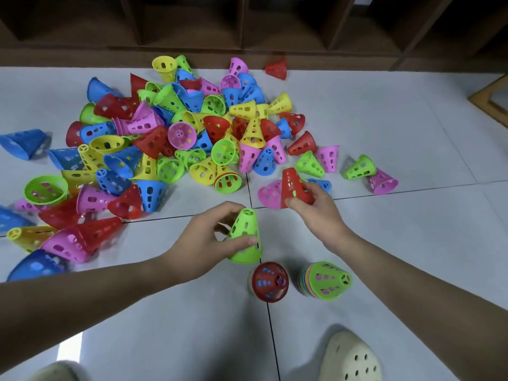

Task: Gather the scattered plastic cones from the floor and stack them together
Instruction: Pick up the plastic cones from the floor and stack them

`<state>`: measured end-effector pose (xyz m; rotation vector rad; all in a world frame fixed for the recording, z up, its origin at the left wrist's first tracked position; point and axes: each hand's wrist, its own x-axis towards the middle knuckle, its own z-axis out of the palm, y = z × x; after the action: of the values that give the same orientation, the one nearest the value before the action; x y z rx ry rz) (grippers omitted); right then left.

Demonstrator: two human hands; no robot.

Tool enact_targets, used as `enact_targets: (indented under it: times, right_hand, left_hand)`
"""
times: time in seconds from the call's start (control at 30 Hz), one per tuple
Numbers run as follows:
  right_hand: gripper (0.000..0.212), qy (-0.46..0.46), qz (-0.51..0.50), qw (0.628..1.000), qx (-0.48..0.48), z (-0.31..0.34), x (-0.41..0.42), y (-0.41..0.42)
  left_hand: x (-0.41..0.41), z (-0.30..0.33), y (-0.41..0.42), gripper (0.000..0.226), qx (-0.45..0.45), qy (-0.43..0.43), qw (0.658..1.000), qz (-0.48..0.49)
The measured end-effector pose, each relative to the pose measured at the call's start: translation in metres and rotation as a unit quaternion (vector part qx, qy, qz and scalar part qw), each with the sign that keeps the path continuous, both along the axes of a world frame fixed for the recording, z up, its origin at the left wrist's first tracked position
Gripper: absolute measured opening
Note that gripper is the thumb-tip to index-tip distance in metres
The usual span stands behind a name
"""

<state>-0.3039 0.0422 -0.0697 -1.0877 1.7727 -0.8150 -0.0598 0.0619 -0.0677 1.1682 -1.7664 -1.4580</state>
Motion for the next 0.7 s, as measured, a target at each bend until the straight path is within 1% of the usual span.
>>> enact_targets:
  times: [0.07, 0.13, 0.2, 0.33, 0.43, 0.57, 0.7]
  right_hand:
    - [0.030, 0.055, 0.042, 0.998, -0.006, 0.005, -0.012, 0.019]
    - [0.034, 0.080, 0.053, 0.995, -0.007, 0.009, -0.022, 0.035]
    - [0.039, 0.088, 0.043, 0.995, -0.014, 0.012, -0.031, 0.051]
    - [0.032, 0.098, 0.062, 0.992, -0.040, 0.021, -0.043, 0.081]
    - [0.036, 0.103, 0.079, 0.989, -0.066, 0.026, -0.053, 0.096]
    - [0.043, 0.099, 0.097, 0.985, -0.107, 0.031, -0.061, 0.113]
    - [0.045, 0.134, 0.121, 0.979, -0.096, 0.020, -0.070, 0.131]
  left_hand:
    - [-0.007, 0.003, 0.009, 0.038, -0.012, 0.005, 1.000, -0.021]
    - [-0.013, 0.004, 0.019, 0.037, -0.027, 0.009, 0.998, -0.051]
    - [-0.018, 0.004, 0.029, 0.035, -0.029, 0.016, 0.997, -0.070]
    - [-0.028, 0.006, 0.038, 0.037, -0.020, 0.022, 0.997, -0.073]
    - [-0.032, 0.005, 0.041, 0.039, -0.024, 0.016, 0.996, -0.079]
    - [-0.036, 0.000, 0.049, 0.042, -0.042, -0.014, 0.993, -0.108]
    - [-0.038, -0.009, 0.054, 0.039, -0.056, -0.051, 0.988, -0.138]
